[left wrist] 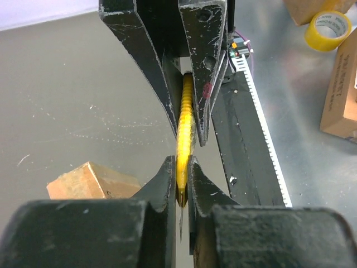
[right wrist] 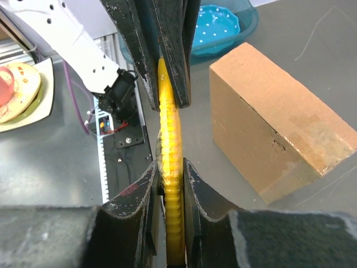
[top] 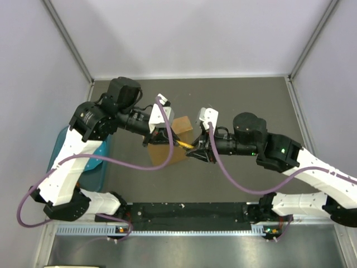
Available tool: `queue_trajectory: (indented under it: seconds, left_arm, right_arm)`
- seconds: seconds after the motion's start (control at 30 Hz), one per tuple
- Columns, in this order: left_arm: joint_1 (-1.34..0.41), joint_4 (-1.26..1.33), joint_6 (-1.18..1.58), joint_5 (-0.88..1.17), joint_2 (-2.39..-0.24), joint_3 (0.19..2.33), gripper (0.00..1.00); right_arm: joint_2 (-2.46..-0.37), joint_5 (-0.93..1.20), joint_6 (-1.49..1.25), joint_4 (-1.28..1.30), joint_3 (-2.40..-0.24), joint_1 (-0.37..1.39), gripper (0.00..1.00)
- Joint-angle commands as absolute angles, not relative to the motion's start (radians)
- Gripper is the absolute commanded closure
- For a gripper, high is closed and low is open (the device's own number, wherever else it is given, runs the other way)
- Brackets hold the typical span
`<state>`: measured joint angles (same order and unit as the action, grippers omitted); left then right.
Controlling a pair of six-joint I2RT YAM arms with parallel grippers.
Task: Unpack the express box
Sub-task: Cut the express box at the center of the board.
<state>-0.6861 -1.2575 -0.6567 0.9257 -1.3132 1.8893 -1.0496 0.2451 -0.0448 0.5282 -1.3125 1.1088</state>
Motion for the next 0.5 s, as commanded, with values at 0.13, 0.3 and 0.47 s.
queue_trajectory:
  seconds: [0.13,0.3,0.47]
  left_arm:
    - [-0.704,-1.247,-0.672,0.928,-1.302,1.856,1.0]
    - [-0.704,-1.096,-0.506,0.91,-1.261,1.723,1.0]
    - [-0.698,-0.758,-0.217,0.899,-1.134,1.529,1.0]
  right_arm:
    - [-1.063,0.258,-0.005,0.531,-1.402,1.111,1.0]
    - [-1.007,0.166,0.028,0.508,-1.414,1.112,0.65]
    - [-0.899,0.136,0.008,0.402,-1.307,1.088,0.37]
